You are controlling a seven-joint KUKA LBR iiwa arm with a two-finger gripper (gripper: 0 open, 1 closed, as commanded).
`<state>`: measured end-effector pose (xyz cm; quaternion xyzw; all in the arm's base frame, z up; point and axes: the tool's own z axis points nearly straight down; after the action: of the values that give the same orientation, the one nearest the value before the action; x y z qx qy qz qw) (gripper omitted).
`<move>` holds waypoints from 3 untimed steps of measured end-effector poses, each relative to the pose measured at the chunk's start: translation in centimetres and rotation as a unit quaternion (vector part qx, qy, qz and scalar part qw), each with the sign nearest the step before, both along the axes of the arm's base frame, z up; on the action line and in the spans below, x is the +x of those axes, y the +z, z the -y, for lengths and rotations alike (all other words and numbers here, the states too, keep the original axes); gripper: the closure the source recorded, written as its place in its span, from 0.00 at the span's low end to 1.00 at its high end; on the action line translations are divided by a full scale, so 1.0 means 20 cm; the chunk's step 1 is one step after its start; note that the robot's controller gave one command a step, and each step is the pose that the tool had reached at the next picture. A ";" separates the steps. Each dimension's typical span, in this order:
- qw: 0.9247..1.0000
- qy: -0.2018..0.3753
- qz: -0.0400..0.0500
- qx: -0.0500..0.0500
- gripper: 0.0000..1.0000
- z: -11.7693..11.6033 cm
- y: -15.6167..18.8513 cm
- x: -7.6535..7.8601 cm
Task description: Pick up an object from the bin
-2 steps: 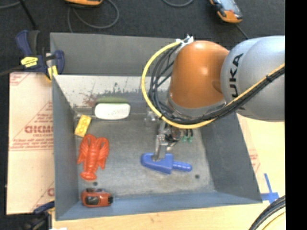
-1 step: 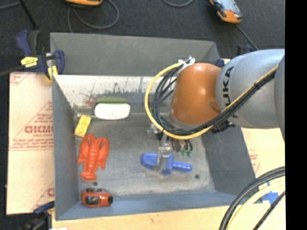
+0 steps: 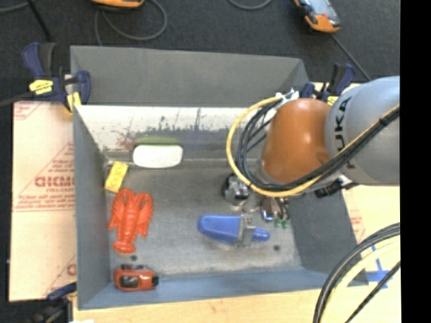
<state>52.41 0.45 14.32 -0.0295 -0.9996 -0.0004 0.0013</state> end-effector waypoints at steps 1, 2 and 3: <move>1.000 -0.005 0.004 0.000 0.00 -0.06 -0.12 0.09; 0.998 0.055 0.003 -0.001 0.00 -0.01 -0.35 0.02; 0.999 -0.045 0.002 0.000 1.00 0.00 -0.37 0.04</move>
Offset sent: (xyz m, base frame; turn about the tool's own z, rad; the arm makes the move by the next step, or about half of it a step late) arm 0.0001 0.0013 -0.0732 -0.1118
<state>53.13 0.52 6.84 -0.0745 -0.9972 -0.0003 -0.0009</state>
